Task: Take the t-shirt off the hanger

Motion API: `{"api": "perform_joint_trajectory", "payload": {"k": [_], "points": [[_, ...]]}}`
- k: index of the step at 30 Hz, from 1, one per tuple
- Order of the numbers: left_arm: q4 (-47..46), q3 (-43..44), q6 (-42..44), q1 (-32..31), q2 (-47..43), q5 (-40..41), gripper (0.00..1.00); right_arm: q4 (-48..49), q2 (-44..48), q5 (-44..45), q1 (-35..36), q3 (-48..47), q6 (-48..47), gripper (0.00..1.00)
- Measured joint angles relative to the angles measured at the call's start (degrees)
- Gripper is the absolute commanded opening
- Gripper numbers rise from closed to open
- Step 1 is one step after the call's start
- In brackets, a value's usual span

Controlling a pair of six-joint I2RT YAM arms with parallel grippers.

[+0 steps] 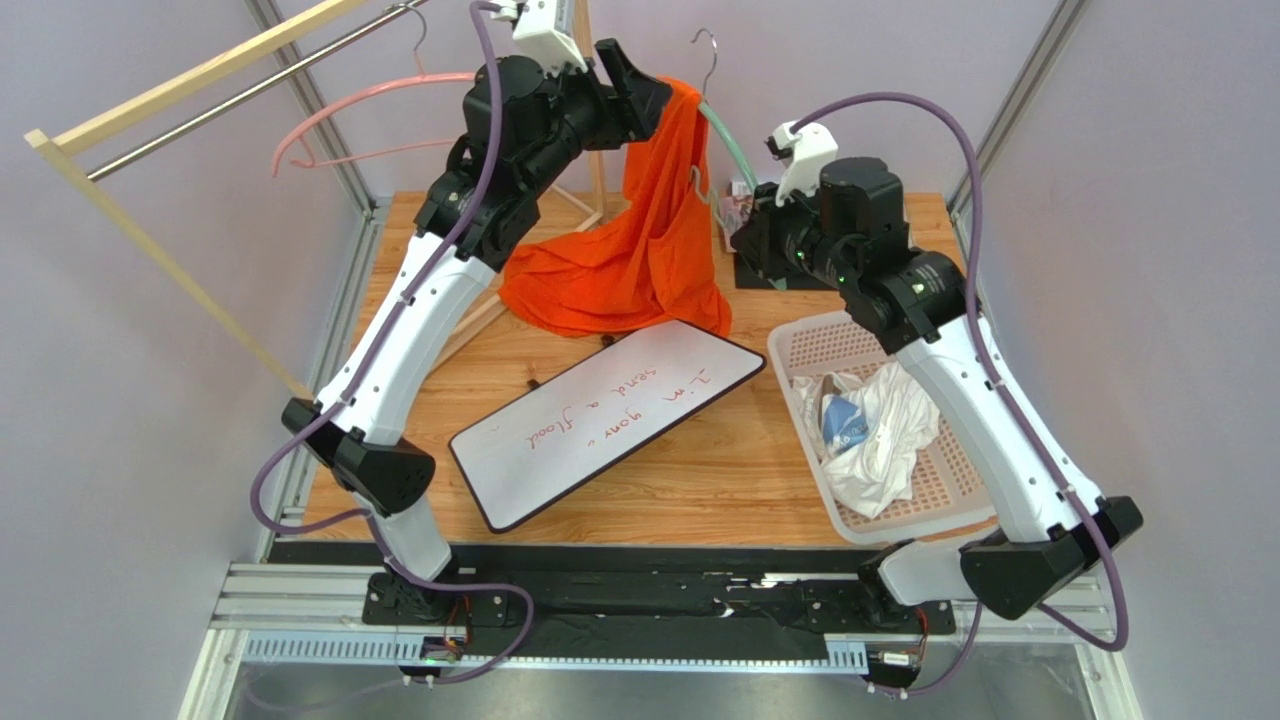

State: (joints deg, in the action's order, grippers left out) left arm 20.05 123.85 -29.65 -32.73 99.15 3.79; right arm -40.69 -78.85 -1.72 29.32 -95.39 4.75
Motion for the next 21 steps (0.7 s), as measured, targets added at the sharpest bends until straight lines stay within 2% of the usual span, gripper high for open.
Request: {"api": "perform_joint_trajectory", "payload": {"k": [11,14,17,18,21], "points": [[2.0,-2.4,0.2,0.1,4.4,-12.0,0.77,0.2,5.2,-6.8,-1.6,0.4,2.5,0.0],[2.2,-3.2,0.2,0.1,4.6,-12.9,0.74,0.1,5.3,-7.9,-1.6,1.3,3.2,0.0],[2.2,-3.2,0.0,0.1,4.8,-12.7,0.55,-0.1,5.3,-8.5,-1.6,1.8,3.7,0.0],[2.3,-3.1,-0.2,0.1,4.9,-12.6,0.43,-0.3,5.3,-8.6,-1.6,1.8,3.9,0.0],[2.9,-2.3,-0.3,0.1,5.5,-11.9,0.3,-0.5,5.9,-8.9,-1.7,2.2,4.5,0.0]]}}
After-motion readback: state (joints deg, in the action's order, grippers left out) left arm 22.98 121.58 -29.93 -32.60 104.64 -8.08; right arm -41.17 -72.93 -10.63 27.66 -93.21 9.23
